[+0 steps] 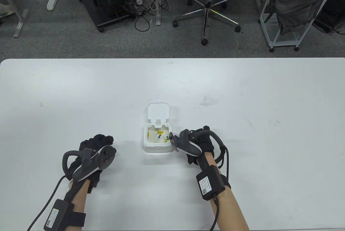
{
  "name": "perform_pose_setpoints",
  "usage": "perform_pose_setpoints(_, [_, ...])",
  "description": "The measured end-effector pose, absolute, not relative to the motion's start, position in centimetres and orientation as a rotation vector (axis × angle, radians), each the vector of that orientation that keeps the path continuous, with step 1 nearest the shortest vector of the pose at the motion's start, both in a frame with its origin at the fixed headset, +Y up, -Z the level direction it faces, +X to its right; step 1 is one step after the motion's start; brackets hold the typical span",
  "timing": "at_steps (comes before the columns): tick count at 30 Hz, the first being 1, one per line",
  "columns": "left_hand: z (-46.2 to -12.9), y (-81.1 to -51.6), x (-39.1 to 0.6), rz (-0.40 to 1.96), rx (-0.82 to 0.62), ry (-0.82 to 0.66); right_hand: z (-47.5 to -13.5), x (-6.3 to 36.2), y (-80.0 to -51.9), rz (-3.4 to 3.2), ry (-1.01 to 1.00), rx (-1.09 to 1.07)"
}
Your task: Press to open box and store push pins
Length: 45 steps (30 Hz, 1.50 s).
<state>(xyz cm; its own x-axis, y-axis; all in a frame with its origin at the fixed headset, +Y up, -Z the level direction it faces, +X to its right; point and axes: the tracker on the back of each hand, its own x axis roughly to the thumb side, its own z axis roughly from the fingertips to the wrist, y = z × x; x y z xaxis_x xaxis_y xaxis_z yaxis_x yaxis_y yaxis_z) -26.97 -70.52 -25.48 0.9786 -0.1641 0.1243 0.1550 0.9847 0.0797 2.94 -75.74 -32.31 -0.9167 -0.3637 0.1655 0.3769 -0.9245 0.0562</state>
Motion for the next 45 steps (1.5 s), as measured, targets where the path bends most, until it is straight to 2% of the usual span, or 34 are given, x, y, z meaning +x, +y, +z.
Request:
perform_pose_setpoints(11, [-25.5,-70.5,-26.9,-0.164,0.074,-0.133,-32.8,2.3,-72.6,-2.806,-0.065,-0.203])
perform_pose_setpoints(23, [-25.7,-70.8,-26.8,-0.166,0.065,-0.142,-33.6,-0.8,-69.3,-2.828,-0.008,-0.254])
perform_pose_setpoints(45, [-25.6,-70.8,-27.0,-0.161,0.081,-0.141,-33.8,-4.6,-69.5,-2.871,-0.027,-0.338])
